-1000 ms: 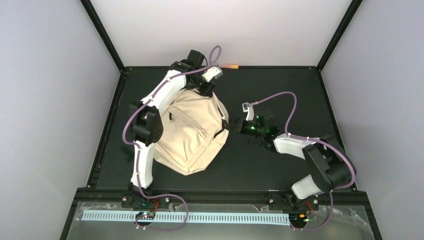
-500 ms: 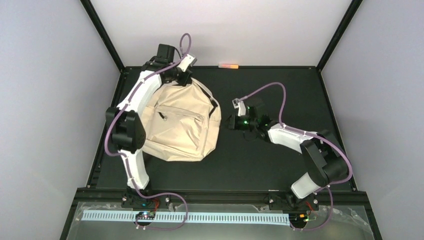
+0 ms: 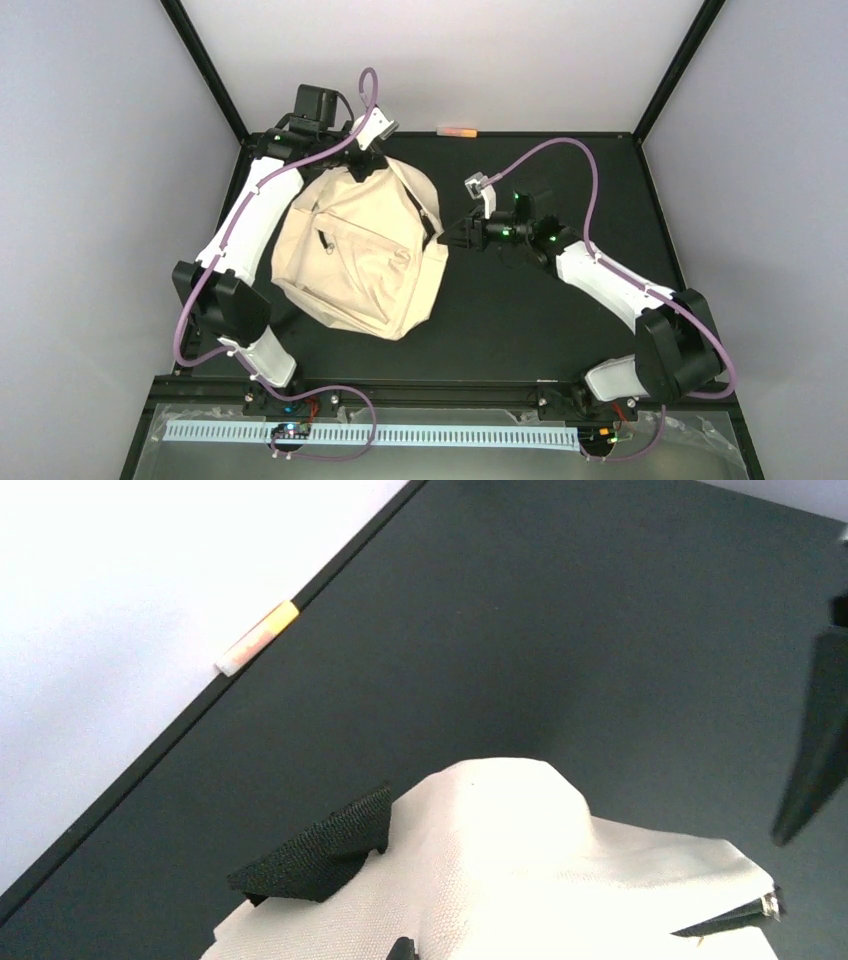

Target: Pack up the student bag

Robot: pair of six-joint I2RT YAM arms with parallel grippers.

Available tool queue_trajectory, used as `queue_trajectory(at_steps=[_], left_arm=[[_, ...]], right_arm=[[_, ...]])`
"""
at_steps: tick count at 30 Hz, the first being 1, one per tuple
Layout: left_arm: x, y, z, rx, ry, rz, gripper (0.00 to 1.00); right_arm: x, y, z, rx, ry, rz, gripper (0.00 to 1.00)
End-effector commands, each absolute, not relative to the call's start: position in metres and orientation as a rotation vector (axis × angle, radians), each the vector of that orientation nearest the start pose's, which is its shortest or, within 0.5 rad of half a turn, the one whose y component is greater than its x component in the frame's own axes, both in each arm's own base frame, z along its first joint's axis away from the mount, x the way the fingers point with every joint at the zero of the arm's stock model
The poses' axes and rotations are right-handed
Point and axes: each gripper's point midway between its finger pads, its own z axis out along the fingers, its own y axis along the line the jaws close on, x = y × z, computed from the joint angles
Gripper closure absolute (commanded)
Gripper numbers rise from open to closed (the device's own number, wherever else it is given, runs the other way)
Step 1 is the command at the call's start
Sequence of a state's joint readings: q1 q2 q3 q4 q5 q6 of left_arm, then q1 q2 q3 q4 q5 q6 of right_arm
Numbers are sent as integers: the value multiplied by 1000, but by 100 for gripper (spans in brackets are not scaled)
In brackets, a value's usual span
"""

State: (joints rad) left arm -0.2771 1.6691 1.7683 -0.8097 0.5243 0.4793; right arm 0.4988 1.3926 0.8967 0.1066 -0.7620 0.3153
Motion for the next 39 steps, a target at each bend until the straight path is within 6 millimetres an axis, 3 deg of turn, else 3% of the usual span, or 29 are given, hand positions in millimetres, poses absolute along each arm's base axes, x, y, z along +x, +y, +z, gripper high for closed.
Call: queue_trajectory(at_steps=[1,6,13,16,20,27,35,39], left_arm=[[380,-222,355,1154,1814,-490,98],[376,-228,361,1155,1802,-500,98],[362,-232,369,1191,1784,-515,98],[355,-234,371,1204,1778,-527,98],[354,-237,370,1209,1776,-538,98],[357,-238,368,1210,1776,-535,98],[356,-242,369,1214,1771,-545,99],[353,-244,366,1230,1773,-544,98]], right_arm=[[284,301,234,-771,1892,1381,56],[263,311,243,-813,1830,1433,57],[279,307,230,-777,1883,1304,39],[281,312,233,-785,1877,1337,39],[278,324,249,-813,1825,1427,61],[270,327,272,-808,1750,1462,68],[286,333,261,-700,1784,1468,75],[294,331,265,-629,1774,1451,93]])
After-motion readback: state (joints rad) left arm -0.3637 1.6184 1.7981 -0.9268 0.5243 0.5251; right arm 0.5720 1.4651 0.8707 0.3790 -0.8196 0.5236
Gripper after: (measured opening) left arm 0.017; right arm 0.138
